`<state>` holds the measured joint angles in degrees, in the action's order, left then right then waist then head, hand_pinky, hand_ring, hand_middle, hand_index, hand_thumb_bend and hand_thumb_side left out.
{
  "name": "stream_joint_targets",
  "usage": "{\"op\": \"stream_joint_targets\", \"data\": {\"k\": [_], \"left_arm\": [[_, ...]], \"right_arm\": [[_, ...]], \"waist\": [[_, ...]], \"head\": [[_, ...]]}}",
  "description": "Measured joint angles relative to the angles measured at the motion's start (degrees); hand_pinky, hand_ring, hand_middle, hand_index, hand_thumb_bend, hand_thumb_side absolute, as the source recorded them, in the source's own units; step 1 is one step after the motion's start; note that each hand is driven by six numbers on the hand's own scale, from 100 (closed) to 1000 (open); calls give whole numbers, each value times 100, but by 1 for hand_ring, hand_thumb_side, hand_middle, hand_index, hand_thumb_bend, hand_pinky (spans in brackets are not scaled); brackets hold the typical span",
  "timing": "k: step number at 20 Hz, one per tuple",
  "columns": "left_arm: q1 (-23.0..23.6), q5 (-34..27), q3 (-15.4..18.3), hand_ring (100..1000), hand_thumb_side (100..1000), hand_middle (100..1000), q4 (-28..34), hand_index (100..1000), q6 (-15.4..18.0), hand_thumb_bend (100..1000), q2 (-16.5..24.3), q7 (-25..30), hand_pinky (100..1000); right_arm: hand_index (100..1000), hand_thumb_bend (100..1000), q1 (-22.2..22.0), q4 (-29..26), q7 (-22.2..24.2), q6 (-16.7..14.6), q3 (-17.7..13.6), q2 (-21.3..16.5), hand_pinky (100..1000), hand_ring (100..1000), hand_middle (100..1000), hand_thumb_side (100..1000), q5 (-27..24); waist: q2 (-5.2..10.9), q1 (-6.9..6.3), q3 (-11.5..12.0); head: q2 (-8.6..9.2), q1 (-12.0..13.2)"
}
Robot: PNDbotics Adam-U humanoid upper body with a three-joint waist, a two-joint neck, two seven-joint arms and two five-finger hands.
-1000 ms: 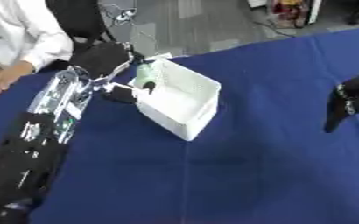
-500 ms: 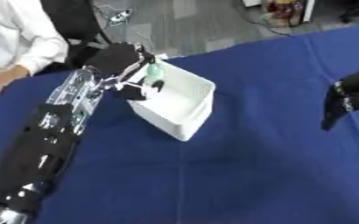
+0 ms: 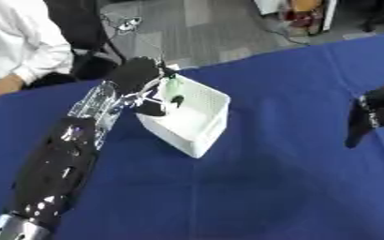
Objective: Pick up objects on the table and place them in the box.
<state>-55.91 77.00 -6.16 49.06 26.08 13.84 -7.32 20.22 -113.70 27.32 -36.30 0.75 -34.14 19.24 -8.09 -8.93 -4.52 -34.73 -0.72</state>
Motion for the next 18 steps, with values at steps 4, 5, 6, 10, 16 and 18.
{"op": "stream_joint_targets", "data": {"k": [4,5,6,10,16,18], "left_arm": [[-54,263,71,100,464,139,-242,302,7,234,-76,-171,100],[-80,352,103,100,464,139,-312,302,-20,234,-111,-199,100],[-93,449,124,648,931,693,-376,768,-45,527,-145,-224,555],[-93,861,193,982,1000,994,-538,996,6,648,-174,-136,1000],[323,245,418,855,784,912,122,914,51,497,-130,-411,834],[660,-518,423,731,773,831,667,863,45,385,-17,-542,673]], "right_arm": [[499,855,33,0,1,1,0,18,100,364,417,1000,-3],[499,855,43,0,1,1,1,35,100,364,417,1000,-5],[499,856,44,0,3,3,2,47,100,363,417,1000,-6],[499,854,70,0,20,20,2,47,100,363,417,1000,-27],[499,858,88,0,22,22,-1,45,100,363,417,1000,-26],[499,861,86,0,22,22,-3,43,100,364,418,1000,-19]], "waist": [[-18,2,-25],[-29,4,-41],[-32,4,-49],[-33,4,-51],[-33,4,-3],[-35,4,34]], "head": [[83,11],[105,22],[114,23],[155,24],[154,21],[148,16]]}}
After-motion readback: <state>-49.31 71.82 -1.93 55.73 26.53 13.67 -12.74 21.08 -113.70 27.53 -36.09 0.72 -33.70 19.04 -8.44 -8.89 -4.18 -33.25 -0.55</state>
